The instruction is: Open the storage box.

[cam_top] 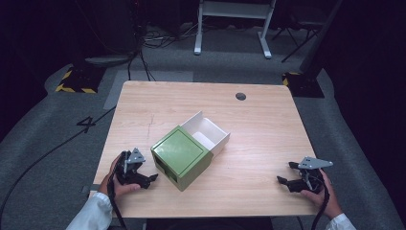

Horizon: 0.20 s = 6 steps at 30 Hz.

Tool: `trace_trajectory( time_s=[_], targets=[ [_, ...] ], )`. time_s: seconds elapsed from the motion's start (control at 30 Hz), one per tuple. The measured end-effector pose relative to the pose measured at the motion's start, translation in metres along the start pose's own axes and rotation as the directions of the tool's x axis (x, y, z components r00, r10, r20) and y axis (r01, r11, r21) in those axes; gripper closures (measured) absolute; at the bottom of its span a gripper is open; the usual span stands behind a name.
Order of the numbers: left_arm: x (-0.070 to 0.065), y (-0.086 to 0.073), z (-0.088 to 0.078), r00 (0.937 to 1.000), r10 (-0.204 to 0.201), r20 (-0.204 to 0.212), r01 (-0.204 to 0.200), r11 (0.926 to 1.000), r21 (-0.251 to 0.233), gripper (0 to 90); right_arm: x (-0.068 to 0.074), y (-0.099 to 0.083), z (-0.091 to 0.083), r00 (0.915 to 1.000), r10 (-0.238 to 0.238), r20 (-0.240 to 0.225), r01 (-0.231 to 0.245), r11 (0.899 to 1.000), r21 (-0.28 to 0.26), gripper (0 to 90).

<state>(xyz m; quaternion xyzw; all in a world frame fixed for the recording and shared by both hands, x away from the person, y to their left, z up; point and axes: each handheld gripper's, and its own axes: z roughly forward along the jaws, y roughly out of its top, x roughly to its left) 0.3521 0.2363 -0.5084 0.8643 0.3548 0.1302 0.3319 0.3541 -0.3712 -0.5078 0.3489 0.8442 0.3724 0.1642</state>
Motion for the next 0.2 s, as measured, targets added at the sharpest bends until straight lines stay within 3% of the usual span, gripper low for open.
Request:
trace_trajectory(
  time_s=[0.2],
  targets=[
    [0.0, 0.0, 0.0, 1.0, 0.0, 0.0, 0.0, 1.0, 0.0, 0.6, 0.0, -0.0002, -0.0004, 1.0, 0.0, -0.002, 0.0, 1.0, 0.002, 15.3]
  ],
)
